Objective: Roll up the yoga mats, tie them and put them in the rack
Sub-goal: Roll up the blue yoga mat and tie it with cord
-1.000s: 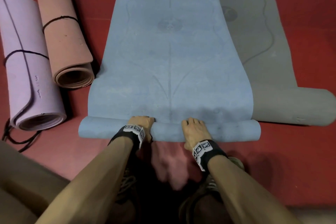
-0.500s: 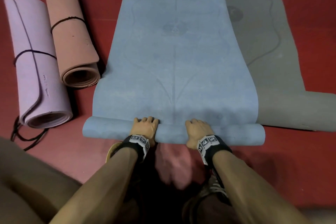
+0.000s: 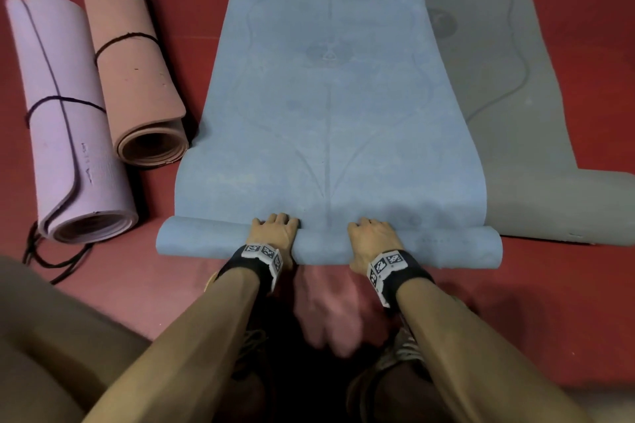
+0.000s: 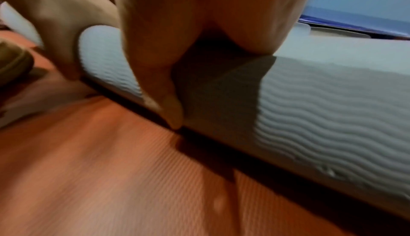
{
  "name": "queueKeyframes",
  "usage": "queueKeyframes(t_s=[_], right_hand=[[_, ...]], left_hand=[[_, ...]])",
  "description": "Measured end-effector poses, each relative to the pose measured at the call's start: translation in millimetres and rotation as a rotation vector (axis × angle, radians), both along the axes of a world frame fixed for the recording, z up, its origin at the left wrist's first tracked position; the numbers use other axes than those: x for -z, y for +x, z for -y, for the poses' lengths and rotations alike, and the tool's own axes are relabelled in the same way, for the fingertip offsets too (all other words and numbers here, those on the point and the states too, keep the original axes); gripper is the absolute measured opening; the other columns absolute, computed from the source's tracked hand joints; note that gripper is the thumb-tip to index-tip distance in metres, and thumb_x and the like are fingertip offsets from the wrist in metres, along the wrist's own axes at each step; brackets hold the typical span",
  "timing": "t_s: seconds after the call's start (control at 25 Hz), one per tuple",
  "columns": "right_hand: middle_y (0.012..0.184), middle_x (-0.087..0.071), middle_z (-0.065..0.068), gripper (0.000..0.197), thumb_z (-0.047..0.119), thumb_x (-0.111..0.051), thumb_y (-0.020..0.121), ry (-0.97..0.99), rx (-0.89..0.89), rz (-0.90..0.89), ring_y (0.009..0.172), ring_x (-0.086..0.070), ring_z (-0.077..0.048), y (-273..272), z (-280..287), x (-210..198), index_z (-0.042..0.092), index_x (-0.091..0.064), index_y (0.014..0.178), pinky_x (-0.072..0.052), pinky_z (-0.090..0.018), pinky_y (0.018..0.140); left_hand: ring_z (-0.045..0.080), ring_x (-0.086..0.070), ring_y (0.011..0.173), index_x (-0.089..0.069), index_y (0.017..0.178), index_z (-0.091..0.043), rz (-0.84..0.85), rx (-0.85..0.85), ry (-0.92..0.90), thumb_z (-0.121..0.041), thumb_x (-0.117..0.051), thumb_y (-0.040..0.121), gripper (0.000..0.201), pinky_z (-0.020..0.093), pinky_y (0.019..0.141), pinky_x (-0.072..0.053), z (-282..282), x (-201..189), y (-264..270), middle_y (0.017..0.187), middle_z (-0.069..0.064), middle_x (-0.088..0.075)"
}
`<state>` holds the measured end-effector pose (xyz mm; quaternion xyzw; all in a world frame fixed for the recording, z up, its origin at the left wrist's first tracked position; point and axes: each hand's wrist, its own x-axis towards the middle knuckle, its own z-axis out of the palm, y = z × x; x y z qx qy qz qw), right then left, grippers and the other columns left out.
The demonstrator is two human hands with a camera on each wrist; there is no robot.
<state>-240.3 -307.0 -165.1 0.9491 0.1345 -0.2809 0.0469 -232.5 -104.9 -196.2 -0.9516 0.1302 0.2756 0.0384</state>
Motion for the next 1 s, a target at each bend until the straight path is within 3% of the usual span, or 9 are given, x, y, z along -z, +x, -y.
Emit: queueKeyframes(t_s=[0.16, 0.24, 0.32, 0.44, 0.64, 0.72, 0.8, 0.88, 1.0], right_hand=[[0.083, -0.071, -0.004, 0.026, 0.012, -0.074, 0.052, 0.037, 0.133, -0.287, 0.074, -0.068, -0.025, 18.7, -0.5, -8.7, 0.012, -0.07, 0.078, -0.052, -0.026, 0.06], [0.081, -0.07, -0.003, 0.028, 0.012, -0.075, 0.049, 0.039, 0.132, -0.311, 0.071, -0.066, -0.024, 15.8, -0.7, -7.7, 0.013, -0.07, 0.076, -0.047, -0.023, 0.053], [0.095, -0.069, -0.004, 0.037, 0.016, -0.074, 0.059, 0.049, 0.098, -0.241, 0.084, -0.066, -0.026, 5.7, 0.9, -4.6, 0.013, -0.066, 0.095, -0.043, -0.024, 0.06], [0.115, -0.059, -0.009, 0.054, 0.019, -0.067, 0.071, 0.078, -0.009, -0.052, 0.108, -0.058, -0.029, -13.8, 5.1, -0.7, 0.012, -0.049, 0.121, -0.043, -0.033, 0.084], [0.118, -0.052, -0.011, 0.065, 0.014, -0.073, 0.067, -0.021, -0.064, 0.125, 0.108, -0.051, -0.03, -29.2, -2.1, 3.8, 0.01, -0.045, 0.125, -0.038, -0.04, 0.095], [0.118, -0.052, -0.011, 0.06, 0.016, -0.074, 0.069, -0.013, -0.048, 0.096, 0.109, -0.052, -0.03, -25.1, -3.7, 2.9, 0.01, -0.048, 0.123, -0.039, -0.038, 0.098], [0.118, -0.054, -0.011, 0.053, 0.017, -0.071, 0.071, 0.007, -0.037, 0.069, 0.11, -0.053, -0.03, -19.2, -4.2, 1.7, 0.01, -0.05, 0.12, -0.039, -0.037, 0.098], [0.116, -0.057, -0.01, 0.044, 0.017, -0.067, 0.075, 0.022, -0.01, 0.019, 0.109, -0.057, -0.03, -12.0, -3.3, -2.4, 0.011, -0.055, 0.117, -0.043, -0.037, 0.094], [0.102, -0.067, -0.007, 0.039, 0.018, -0.073, 0.067, 0.045, 0.051, -0.165, 0.091, -0.066, -0.028, 7.0, -4.2, -8.5, 0.014, -0.067, 0.105, -0.05, -0.029, 0.069]], left_hand=[[0.024, -0.06, 0.093, -0.059, 0.114, -0.022, 0.199, 0.064, -0.01, -0.032, -0.082, 0.047, 0.071, 0.041, 0.085, -0.043, -1.8, 7.5, -25.5, 0.104, 0.001, -0.058], [0.023, -0.06, 0.099, -0.056, 0.119, -0.023, 0.165, 0.073, -0.01, -0.035, -0.078, 0.056, 0.068, 0.04, 0.089, -0.041, -3.3, 8.5, -24.6, 0.109, 0.0, -0.059], [0.022, -0.054, 0.114, -0.046, 0.129, -0.025, 0.082, 0.078, -0.013, -0.038, -0.069, 0.068, 0.066, 0.039, 0.098, -0.035, -2.0, 5.9, -18.2, 0.123, -0.001, -0.055], [0.021, -0.056, 0.116, -0.047, 0.128, -0.028, 0.016, 0.07, -0.038, -0.041, -0.072, 0.069, 0.065, 0.038, 0.101, -0.036, -2.5, -0.4, -2.7, 0.124, -0.003, -0.057], [0.018, -0.067, 0.1, -0.06, 0.111, -0.036, -0.137, -0.007, 0.082, -0.04, -0.078, 0.06, 0.054, 0.029, 0.072, -0.045, 6.0, -3.0, 19.3, 0.096, -0.008, -0.067], [0.019, -0.063, 0.108, -0.055, 0.117, -0.033, -0.128, 0.001, 0.03, -0.04, -0.077, 0.063, 0.058, 0.033, 0.086, -0.044, 3.5, 0.0, 16.7, 0.11, -0.006, -0.065], [0.021, -0.055, 0.118, -0.048, 0.126, -0.029, -0.074, 0.021, -0.008, -0.041, -0.075, 0.066, 0.066, 0.039, 0.098, -0.037, -2.0, 0.9, 6.0, 0.124, -0.004, -0.057], [0.021, -0.05, 0.119, -0.042, 0.13, -0.028, 0.04, 0.038, -0.016, -0.042, -0.071, 0.068, 0.07, 0.04, 0.1, -0.034, -3.2, 2.2, -6.6, 0.128, -0.002, -0.05], [0.024, -0.048, 0.115, -0.044, 0.131, -0.026, 0.182, 0.063, -0.018, -0.039, -0.067, 0.068, 0.068, 0.041, 0.1, -0.03, -4.4, 6.1, -24.3, 0.125, 0.0, -0.048]])
